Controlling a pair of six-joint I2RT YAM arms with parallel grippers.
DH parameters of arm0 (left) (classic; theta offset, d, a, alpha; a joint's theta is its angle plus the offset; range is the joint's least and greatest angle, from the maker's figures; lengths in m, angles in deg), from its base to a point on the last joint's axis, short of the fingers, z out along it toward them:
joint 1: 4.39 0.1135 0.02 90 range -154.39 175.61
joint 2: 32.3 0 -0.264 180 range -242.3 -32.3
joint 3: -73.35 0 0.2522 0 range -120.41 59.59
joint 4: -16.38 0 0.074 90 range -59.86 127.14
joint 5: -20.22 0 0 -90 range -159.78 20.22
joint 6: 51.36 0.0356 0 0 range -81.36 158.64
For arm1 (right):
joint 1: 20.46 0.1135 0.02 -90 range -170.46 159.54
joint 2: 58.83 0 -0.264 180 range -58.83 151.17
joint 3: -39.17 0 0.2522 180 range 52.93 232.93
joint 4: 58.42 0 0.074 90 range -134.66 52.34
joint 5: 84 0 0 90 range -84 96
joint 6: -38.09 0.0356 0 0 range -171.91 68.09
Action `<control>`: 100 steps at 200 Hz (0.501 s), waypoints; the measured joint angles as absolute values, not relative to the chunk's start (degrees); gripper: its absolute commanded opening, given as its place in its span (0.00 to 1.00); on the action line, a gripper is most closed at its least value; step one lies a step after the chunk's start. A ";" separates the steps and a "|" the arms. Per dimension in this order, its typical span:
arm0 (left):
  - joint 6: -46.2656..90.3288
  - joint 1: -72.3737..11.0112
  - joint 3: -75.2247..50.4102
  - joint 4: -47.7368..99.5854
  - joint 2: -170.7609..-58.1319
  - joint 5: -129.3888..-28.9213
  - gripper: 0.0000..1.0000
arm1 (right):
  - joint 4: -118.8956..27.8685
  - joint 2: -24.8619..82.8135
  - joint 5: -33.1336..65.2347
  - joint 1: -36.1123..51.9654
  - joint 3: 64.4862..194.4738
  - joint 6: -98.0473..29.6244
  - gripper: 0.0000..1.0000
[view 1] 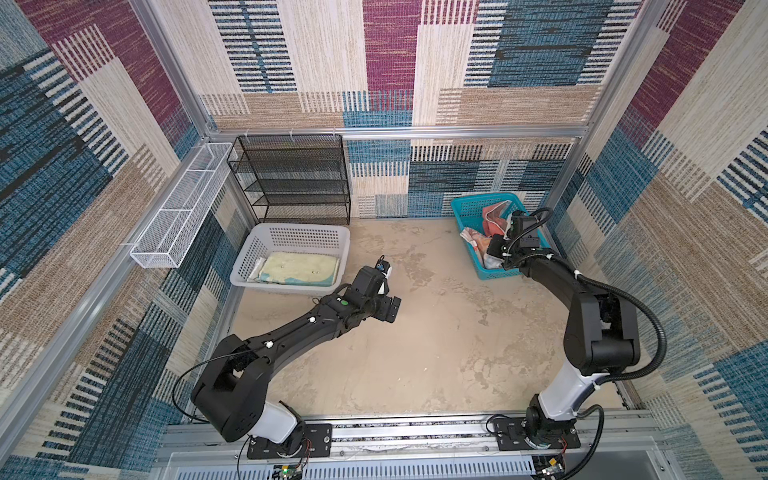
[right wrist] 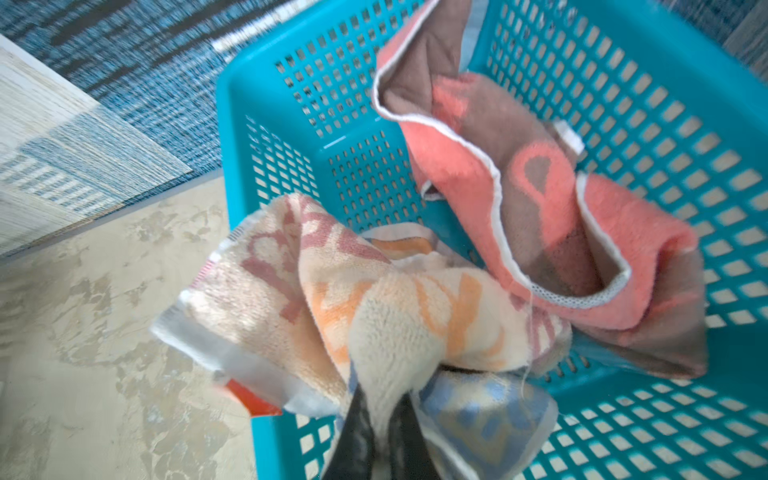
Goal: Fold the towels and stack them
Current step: 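Reach the right gripper into the teal basket and grasp the cream RABBIT towel, then lift the RABBIT towel out with the right gripper and drop it on the table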
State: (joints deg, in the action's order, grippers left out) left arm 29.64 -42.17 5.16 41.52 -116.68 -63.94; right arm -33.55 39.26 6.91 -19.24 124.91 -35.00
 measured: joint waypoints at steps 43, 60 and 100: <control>29.64 -42.17 6.99 40.36 -114.43 -62.43 0.98 | -34.95 30.54 7.43 -19.24 124.91 -40.01 0.00; 29.62 -42.17 9.49 38.53 -112.14 -61.62 0.98 | -36.24 26.86 9.42 -19.31 124.83 -41.91 0.00; 29.58 -42.17 14.16 33.63 -106.54 -59.61 0.99 | -37.61 20.59 16.74 -19.29 126.77 -45.36 0.00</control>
State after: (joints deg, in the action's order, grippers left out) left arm 29.58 -42.17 14.16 33.63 -106.54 -59.61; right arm -37.61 20.59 16.74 -19.29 126.77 -45.36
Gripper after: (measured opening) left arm 0.990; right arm 0.077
